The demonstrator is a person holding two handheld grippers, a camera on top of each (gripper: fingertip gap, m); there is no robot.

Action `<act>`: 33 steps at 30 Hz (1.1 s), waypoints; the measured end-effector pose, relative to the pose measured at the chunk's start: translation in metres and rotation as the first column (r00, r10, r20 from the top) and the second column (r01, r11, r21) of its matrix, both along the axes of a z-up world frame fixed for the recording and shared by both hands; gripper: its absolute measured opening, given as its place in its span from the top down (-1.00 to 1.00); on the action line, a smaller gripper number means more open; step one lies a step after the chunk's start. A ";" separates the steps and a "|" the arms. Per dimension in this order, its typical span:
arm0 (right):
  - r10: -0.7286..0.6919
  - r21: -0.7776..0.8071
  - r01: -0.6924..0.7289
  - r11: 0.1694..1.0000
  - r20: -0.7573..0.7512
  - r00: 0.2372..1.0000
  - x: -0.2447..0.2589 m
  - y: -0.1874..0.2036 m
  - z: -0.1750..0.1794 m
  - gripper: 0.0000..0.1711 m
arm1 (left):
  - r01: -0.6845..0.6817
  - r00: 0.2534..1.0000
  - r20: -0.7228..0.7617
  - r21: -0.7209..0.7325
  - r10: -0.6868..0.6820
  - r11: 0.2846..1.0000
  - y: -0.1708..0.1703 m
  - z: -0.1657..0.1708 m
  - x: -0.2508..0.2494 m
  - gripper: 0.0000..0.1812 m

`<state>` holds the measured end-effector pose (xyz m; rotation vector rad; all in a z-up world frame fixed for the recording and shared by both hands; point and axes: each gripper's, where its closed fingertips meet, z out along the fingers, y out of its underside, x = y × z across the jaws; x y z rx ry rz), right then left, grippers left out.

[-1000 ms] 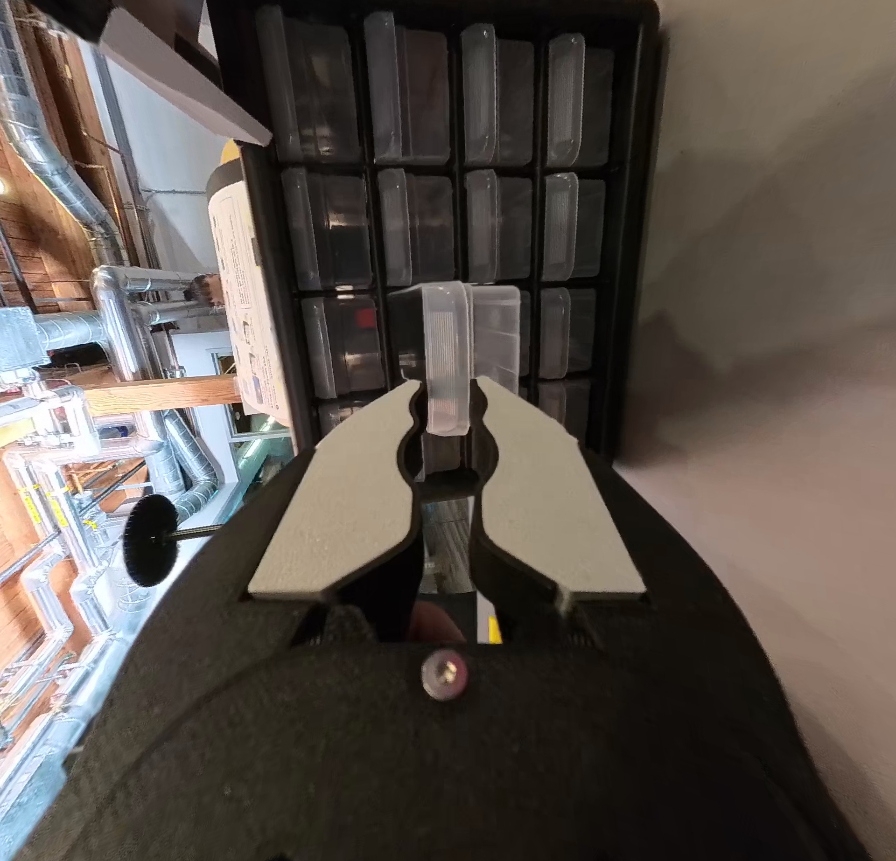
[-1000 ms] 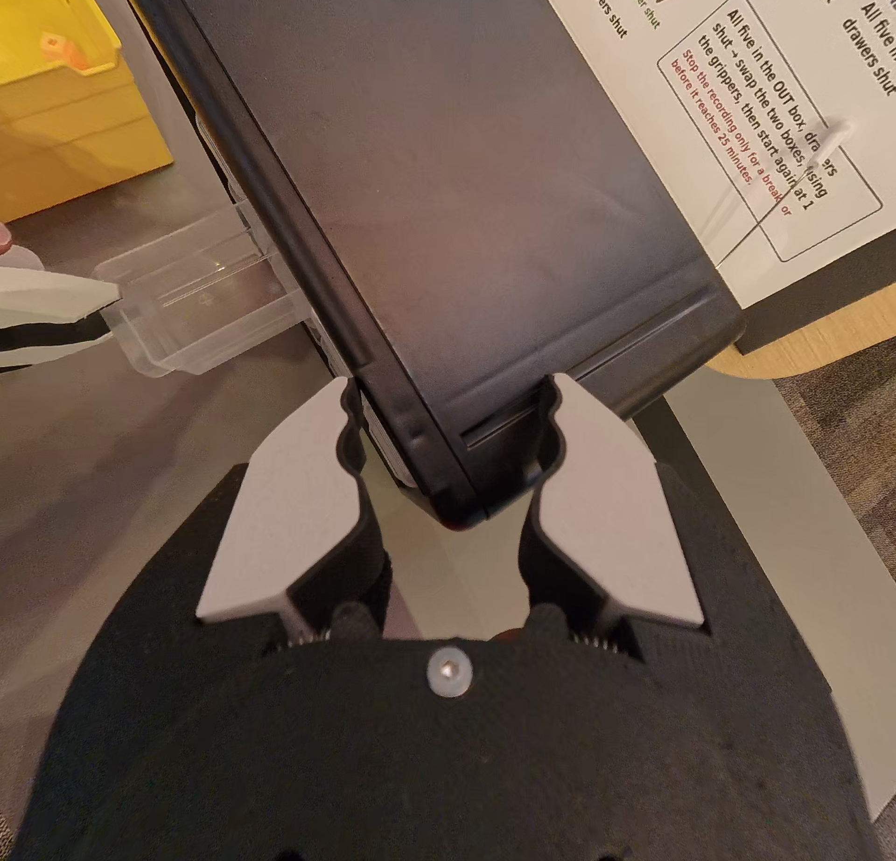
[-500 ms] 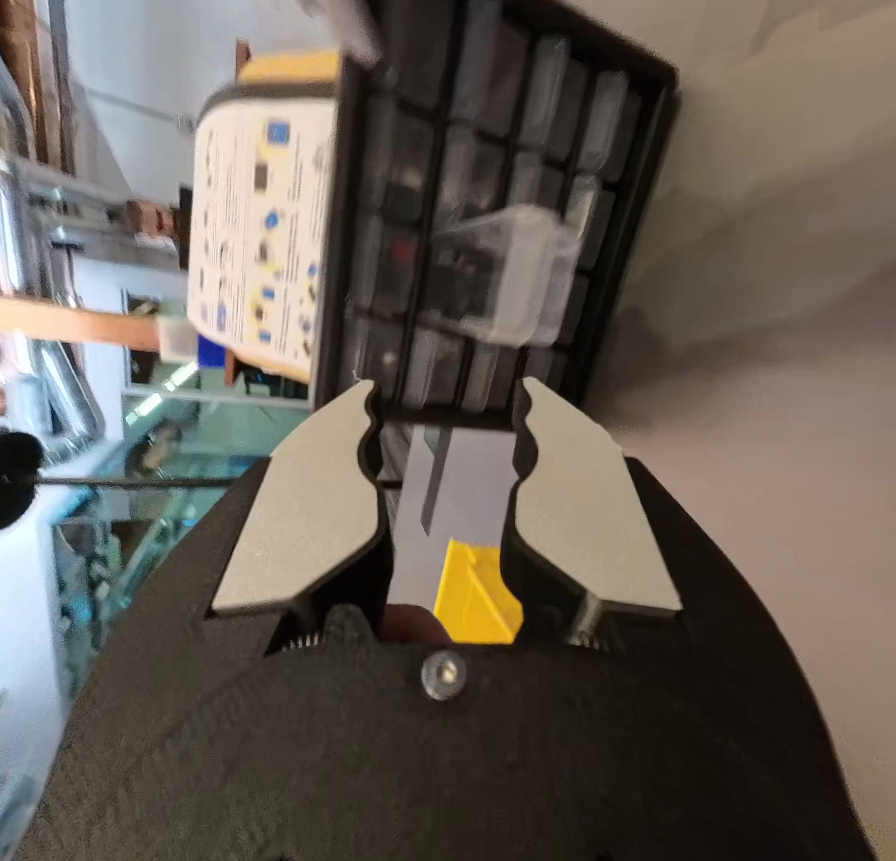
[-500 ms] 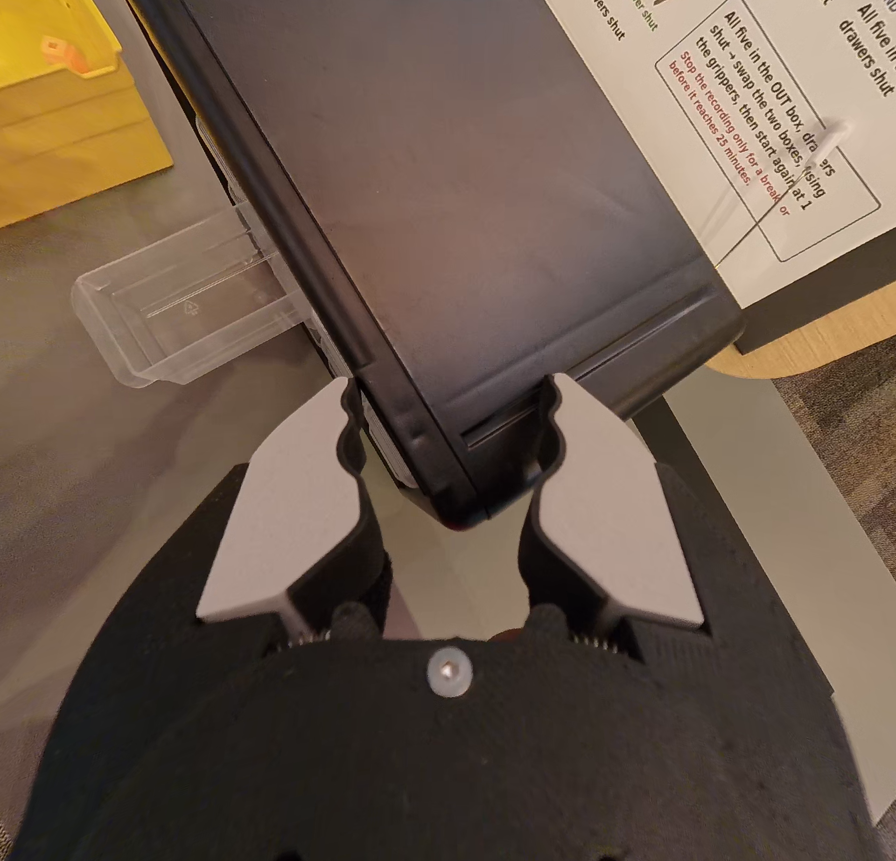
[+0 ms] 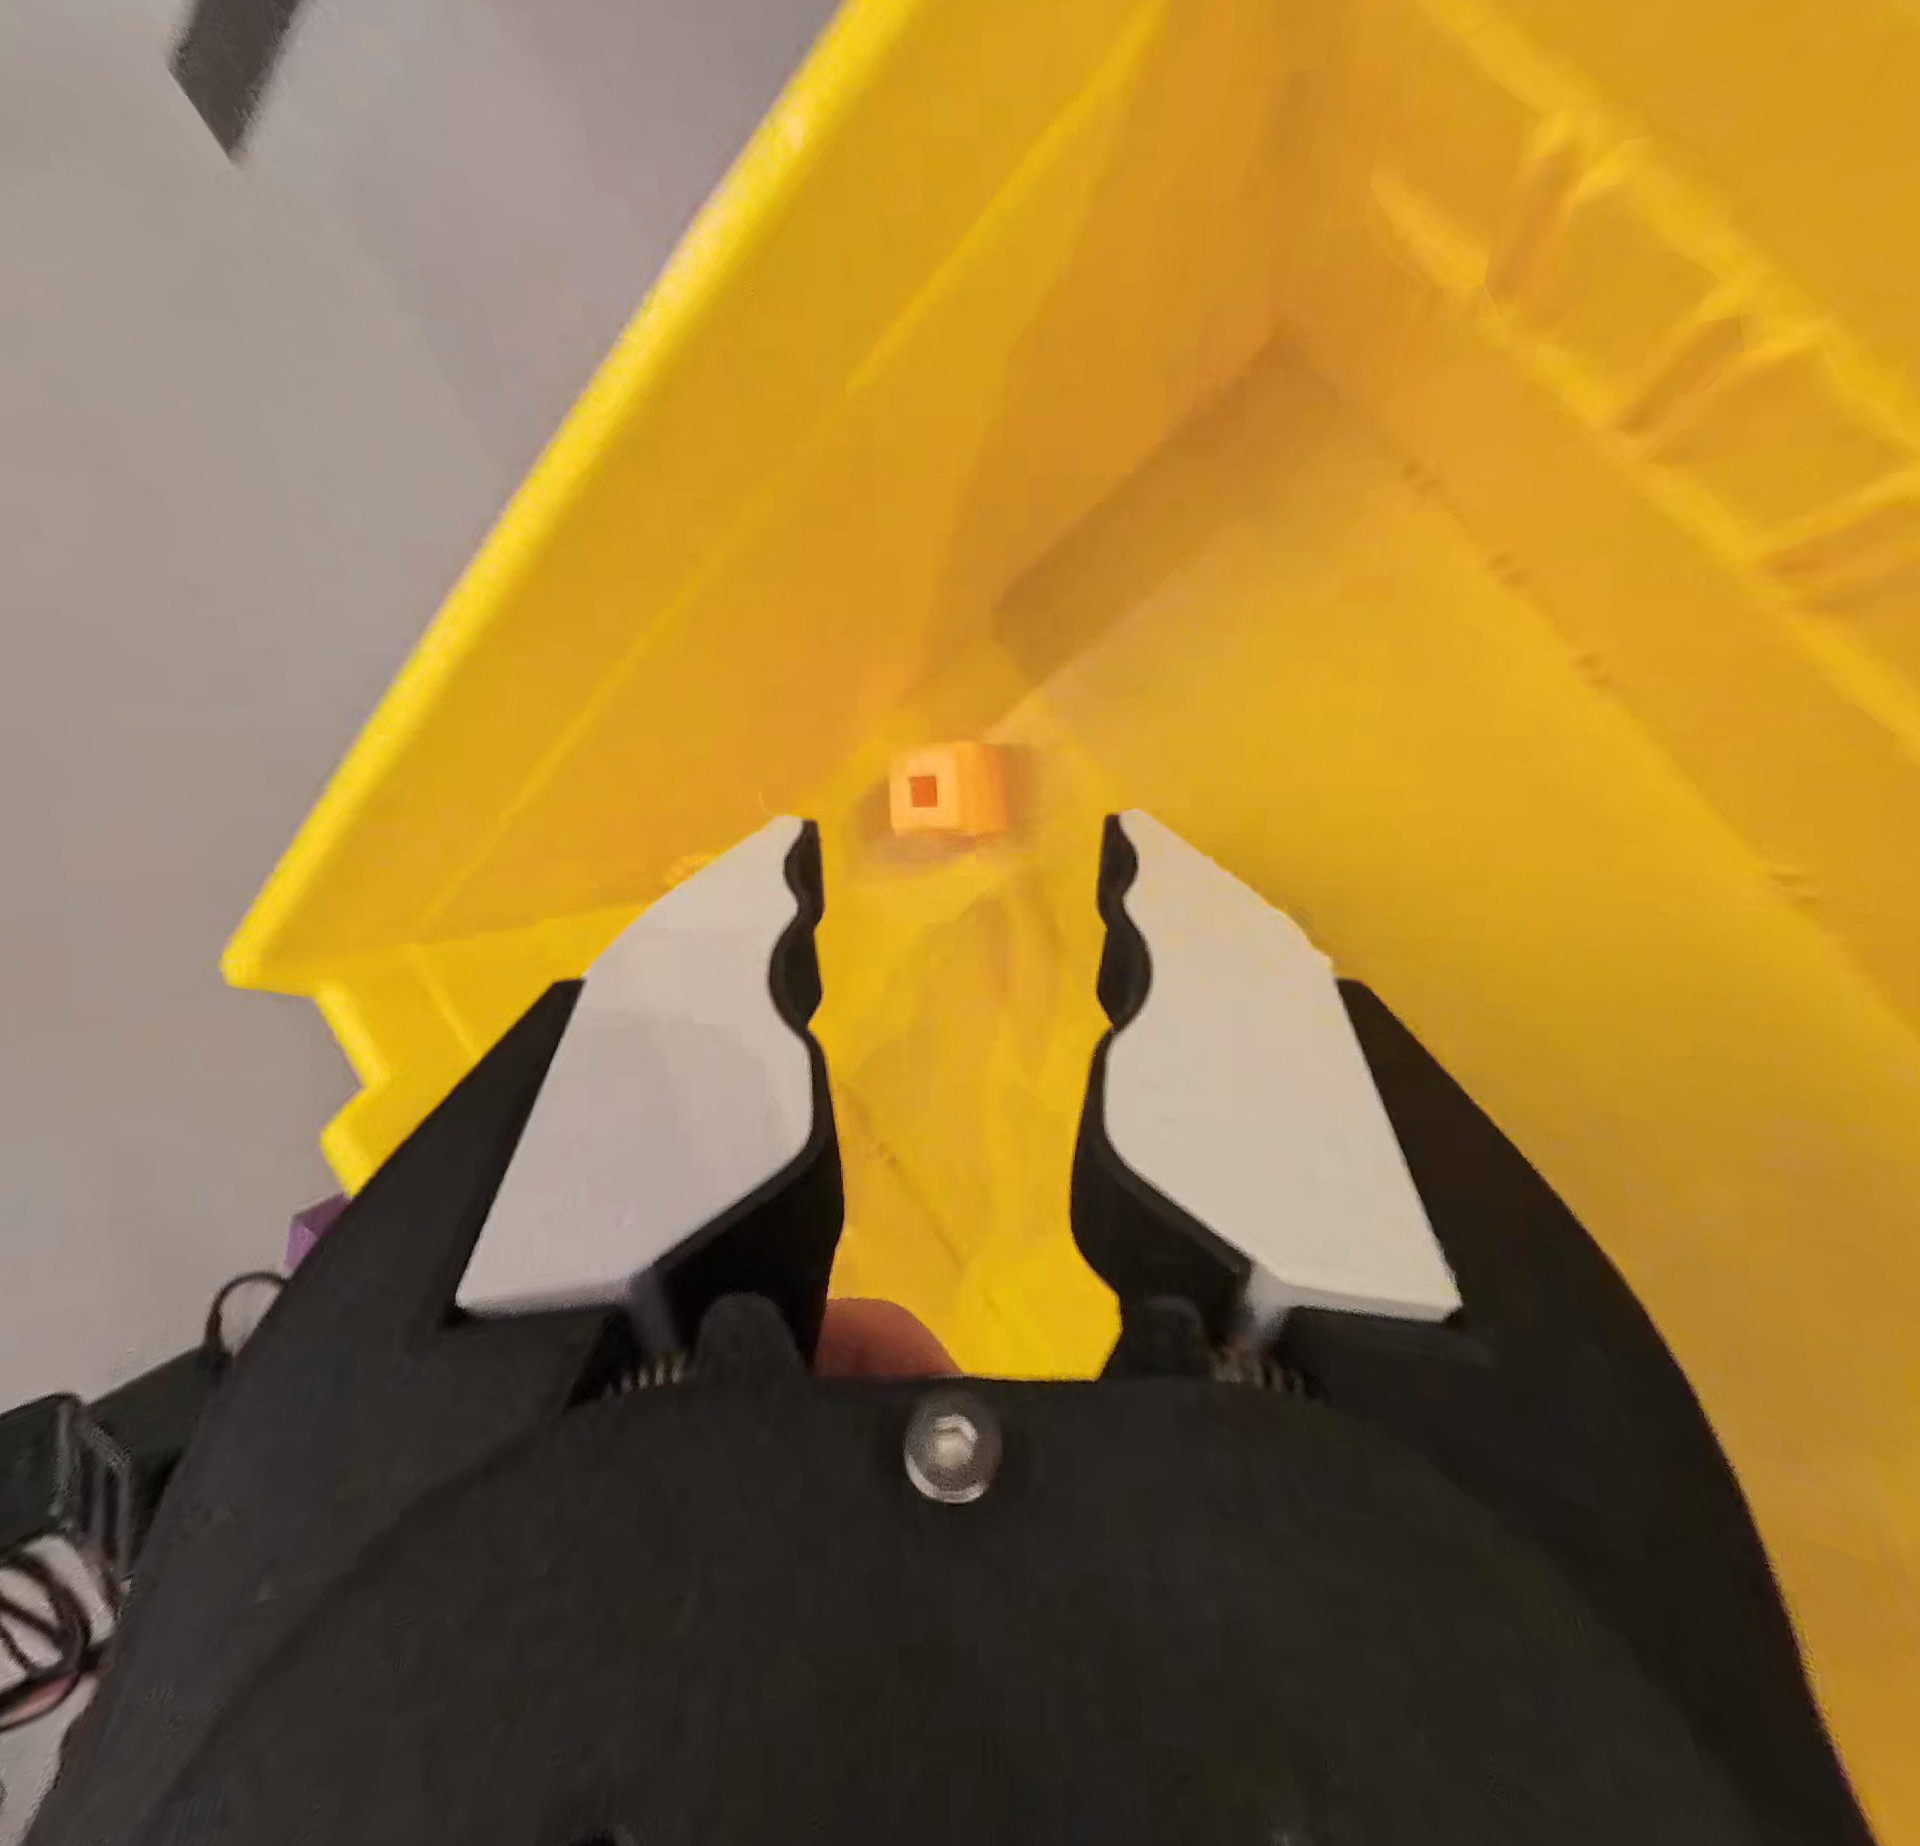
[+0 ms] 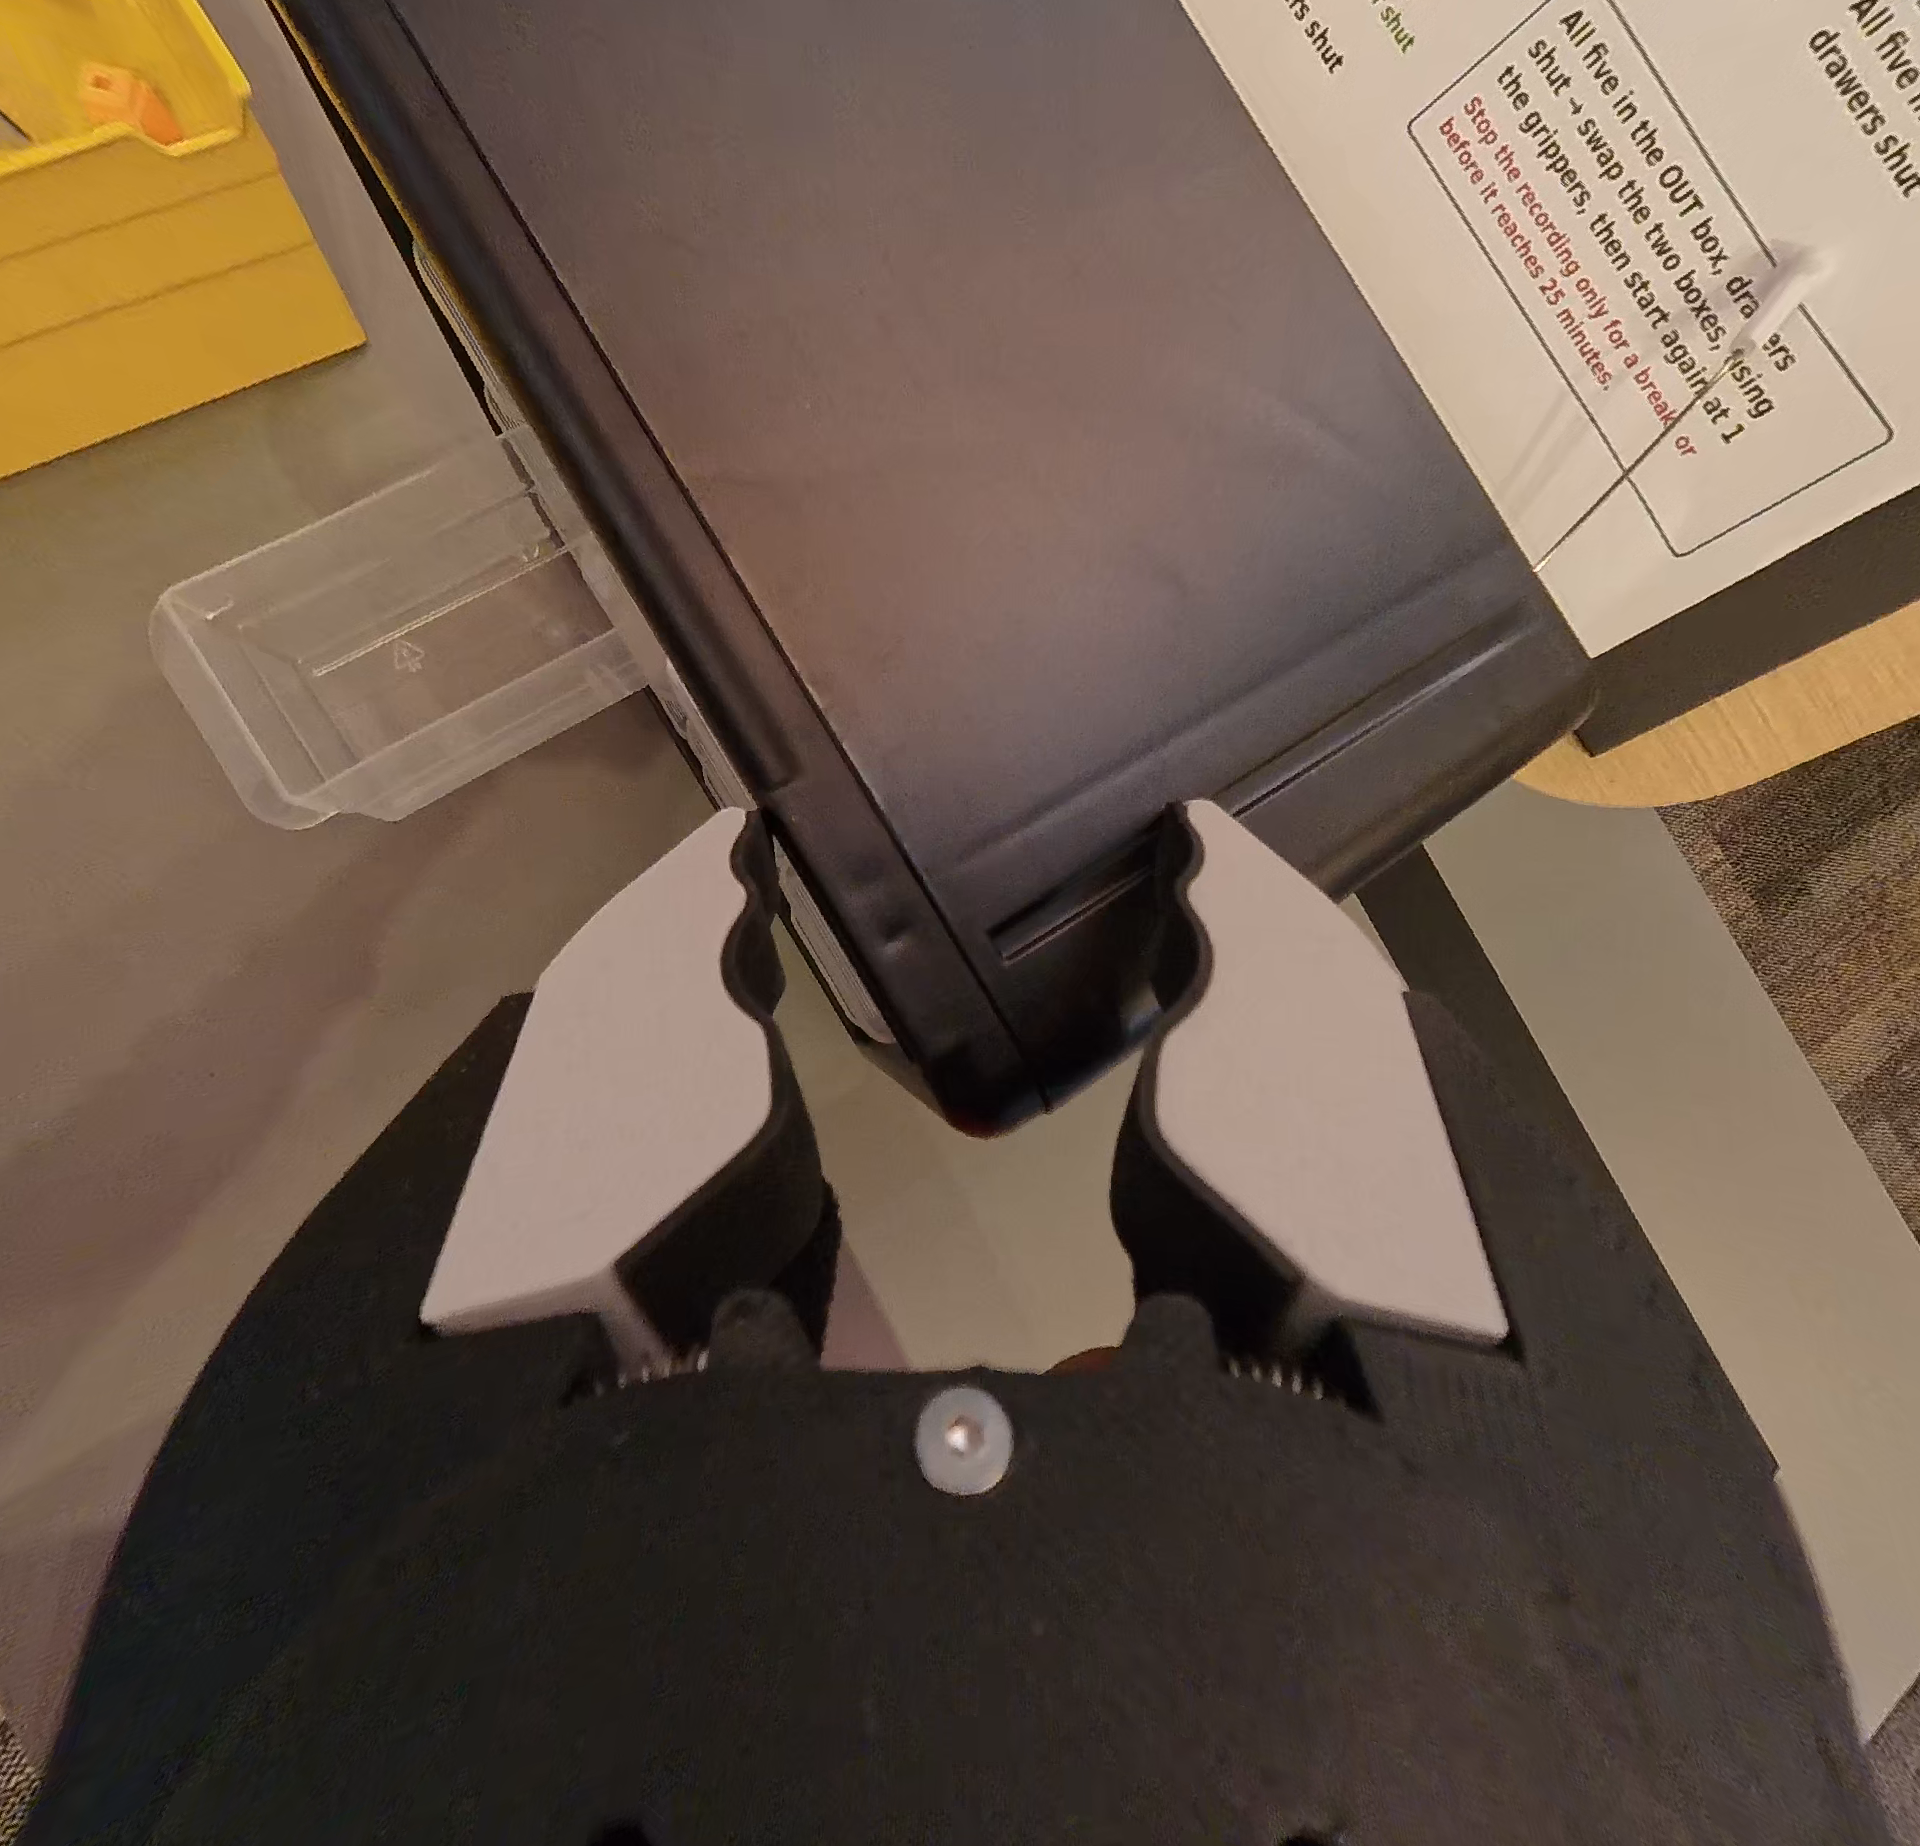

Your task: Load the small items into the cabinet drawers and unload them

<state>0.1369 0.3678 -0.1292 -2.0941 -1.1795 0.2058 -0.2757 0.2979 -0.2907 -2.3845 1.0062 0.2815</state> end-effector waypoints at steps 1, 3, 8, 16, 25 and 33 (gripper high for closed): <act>0.000 -0.001 0.000 1.000 0.001 1.000 0.000 0.000 0.000 0.15 | -0.016 1.000 -0.016 -0.020 0.015 1.000 0.002 -0.009 -0.005 0.44; 0.000 -0.001 0.000 1.000 0.002 1.000 0.000 0.000 0.000 0.15 | -0.042 0.999 -0.013 -0.028 0.041 0.999 0.009 -0.022 -0.009 0.44; 0.004 -0.001 -0.004 1.000 0.003 1.000 0.000 0.000 0.000 0.15 | -0.066 0.998 0.011 -0.049 0.066 0.997 0.015 -0.032 -0.009 0.73; 0.007 0.006 -0.006 1.000 -0.008 1.000 0.000 0.000 0.000 0.16 | 0.045 0.983 0.173 0.134 -0.068 0.990 -0.002 0.080 0.051 0.77; -0.001 0.004 0.001 1.000 -0.009 1.000 0.000 0.000 0.000 0.15 | 0.476 0.850 0.125 0.232 -0.511 0.849 -0.028 0.156 0.249 0.77; -0.002 0.002 0.002 1.000 0.001 1.000 0.000 0.000 0.000 0.16 | 0.430 0.895 0.051 0.168 -0.444 0.887 0.025 0.122 0.295 0.77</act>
